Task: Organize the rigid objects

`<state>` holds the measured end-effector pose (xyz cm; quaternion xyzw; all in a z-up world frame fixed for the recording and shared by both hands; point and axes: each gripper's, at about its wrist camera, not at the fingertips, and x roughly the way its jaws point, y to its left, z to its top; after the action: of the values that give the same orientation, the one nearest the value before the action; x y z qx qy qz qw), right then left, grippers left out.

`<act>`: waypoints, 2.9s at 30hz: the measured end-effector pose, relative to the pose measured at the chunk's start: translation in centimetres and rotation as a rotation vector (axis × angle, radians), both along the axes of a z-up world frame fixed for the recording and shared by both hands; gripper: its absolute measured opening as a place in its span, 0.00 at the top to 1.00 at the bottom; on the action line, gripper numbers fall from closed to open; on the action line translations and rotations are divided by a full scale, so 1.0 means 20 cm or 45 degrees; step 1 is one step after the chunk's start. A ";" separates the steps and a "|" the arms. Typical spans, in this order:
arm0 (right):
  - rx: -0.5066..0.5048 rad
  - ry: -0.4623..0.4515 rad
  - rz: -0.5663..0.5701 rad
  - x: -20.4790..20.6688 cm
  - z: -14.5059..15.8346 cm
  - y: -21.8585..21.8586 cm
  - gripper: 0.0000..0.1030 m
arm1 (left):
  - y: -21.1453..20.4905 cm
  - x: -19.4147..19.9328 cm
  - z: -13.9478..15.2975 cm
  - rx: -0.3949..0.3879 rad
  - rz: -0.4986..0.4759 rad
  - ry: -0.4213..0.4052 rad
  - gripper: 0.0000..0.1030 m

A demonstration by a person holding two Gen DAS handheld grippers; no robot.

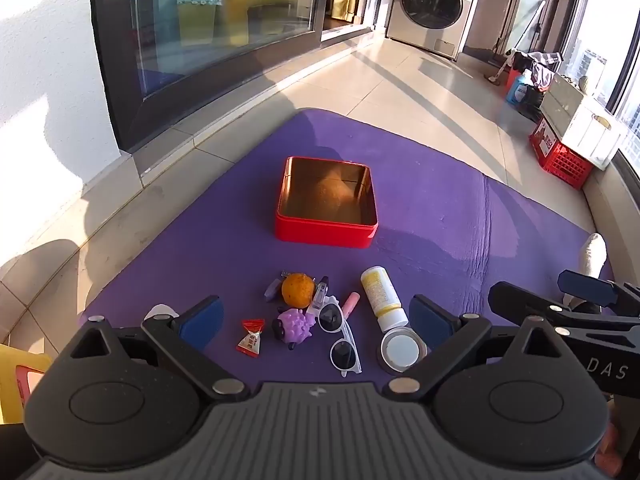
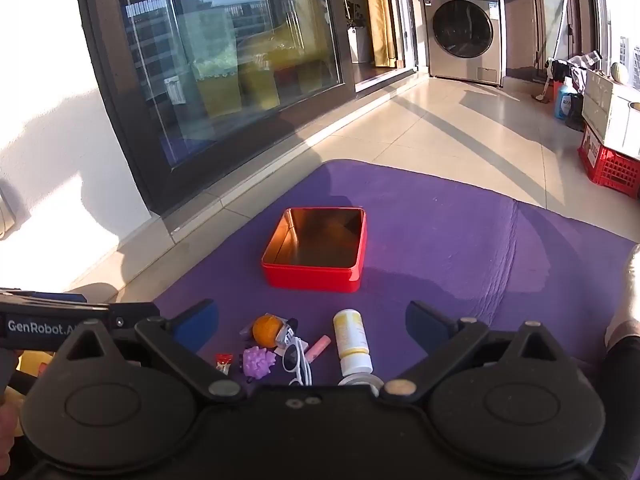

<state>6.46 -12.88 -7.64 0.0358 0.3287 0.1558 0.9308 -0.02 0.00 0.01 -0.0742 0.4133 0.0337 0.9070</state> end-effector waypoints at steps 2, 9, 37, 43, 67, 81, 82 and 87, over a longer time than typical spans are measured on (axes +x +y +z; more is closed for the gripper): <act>-0.001 0.008 0.000 0.01 0.00 0.00 0.03 | 0.00 0.00 0.00 0.000 0.001 0.003 0.03; -0.005 0.004 -0.003 0.01 0.00 0.00 0.04 | 0.03 -0.01 0.00 -0.025 0.004 0.003 0.03; 0.007 0.027 0.005 0.02 0.00 0.00 0.06 | 0.00 0.00 0.01 -0.029 0.008 0.003 0.03; 0.009 0.030 0.004 0.02 0.00 0.00 0.06 | 0.01 0.01 0.01 -0.039 0.007 0.009 0.03; -0.093 0.082 0.086 0.45 -0.17 0.01 0.11 | 0.14 0.59 -0.12 0.015 -0.103 0.072 0.03; -0.198 0.282 0.110 0.79 -0.59 0.11 0.19 | 0.23 0.94 -0.68 0.029 -0.147 0.315 0.04; -0.205 0.300 0.108 0.80 -0.62 0.11 0.21 | 0.23 0.95 -0.72 0.030 -0.152 0.335 0.04; -0.226 0.384 0.108 0.84 -0.78 0.12 0.24 | 0.26 0.99 -0.90 0.055 -0.163 0.417 0.04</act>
<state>23.20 -10.50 -23.16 -0.0375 0.4783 0.1584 0.8630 19.83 5.27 -18.08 -0.0219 0.5585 -0.0037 0.8292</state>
